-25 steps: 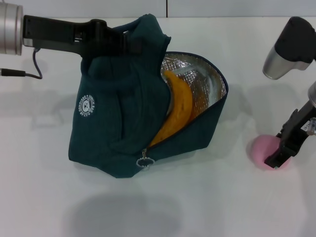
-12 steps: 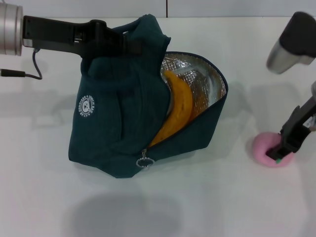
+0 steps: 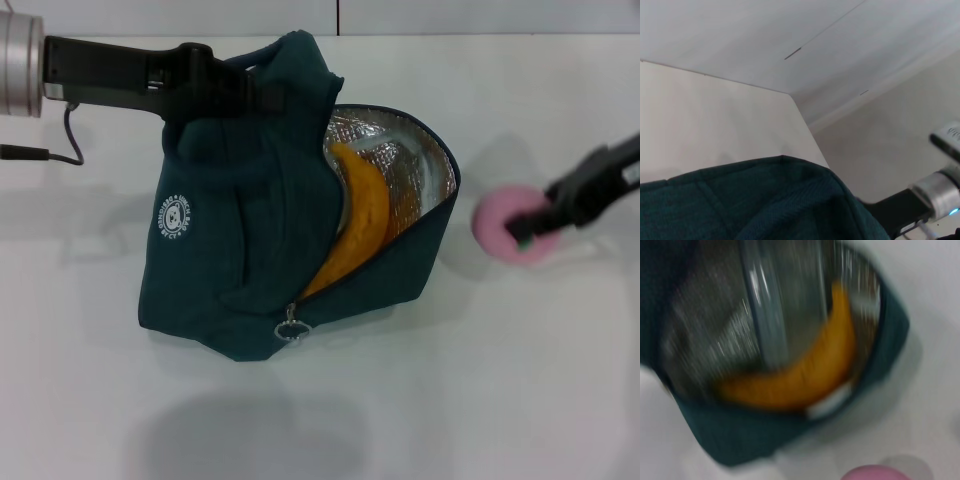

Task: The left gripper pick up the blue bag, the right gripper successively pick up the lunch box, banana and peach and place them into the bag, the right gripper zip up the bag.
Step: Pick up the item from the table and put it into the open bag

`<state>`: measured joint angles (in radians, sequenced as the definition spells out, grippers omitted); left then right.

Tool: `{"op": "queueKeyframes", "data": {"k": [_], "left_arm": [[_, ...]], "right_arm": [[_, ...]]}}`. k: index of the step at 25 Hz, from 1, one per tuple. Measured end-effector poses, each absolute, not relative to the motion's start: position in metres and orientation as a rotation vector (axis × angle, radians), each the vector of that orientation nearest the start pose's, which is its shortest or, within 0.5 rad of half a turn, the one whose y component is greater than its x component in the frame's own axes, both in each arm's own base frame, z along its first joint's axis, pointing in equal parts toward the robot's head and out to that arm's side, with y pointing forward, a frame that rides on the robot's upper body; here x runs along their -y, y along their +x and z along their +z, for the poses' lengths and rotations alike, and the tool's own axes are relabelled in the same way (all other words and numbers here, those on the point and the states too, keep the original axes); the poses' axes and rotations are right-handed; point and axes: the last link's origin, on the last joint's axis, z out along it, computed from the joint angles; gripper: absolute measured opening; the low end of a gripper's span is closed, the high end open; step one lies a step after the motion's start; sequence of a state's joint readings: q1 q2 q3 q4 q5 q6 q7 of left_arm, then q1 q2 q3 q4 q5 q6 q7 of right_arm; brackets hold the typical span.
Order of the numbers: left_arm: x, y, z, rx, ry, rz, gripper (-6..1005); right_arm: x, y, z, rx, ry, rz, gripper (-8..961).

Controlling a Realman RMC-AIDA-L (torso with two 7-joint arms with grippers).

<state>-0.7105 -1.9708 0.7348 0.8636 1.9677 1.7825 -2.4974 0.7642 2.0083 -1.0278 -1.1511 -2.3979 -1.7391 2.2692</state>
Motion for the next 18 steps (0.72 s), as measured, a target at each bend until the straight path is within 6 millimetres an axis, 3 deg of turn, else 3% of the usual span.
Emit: {"op": "queueKeyframes", "data": {"k": [9,18], "left_arm": [[-0.37,-0.179,0.069,1.662,-2.674,-0.733,36],[-0.37,-0.178,0.069,1.66,-2.676,-0.735,36]], "right_arm": [[-0.38,0.14,0.072,-0.843,-2.868,0.395,272],[-0.378,0.129,0.041,-0.777,-2.964,0.537,199]]}}
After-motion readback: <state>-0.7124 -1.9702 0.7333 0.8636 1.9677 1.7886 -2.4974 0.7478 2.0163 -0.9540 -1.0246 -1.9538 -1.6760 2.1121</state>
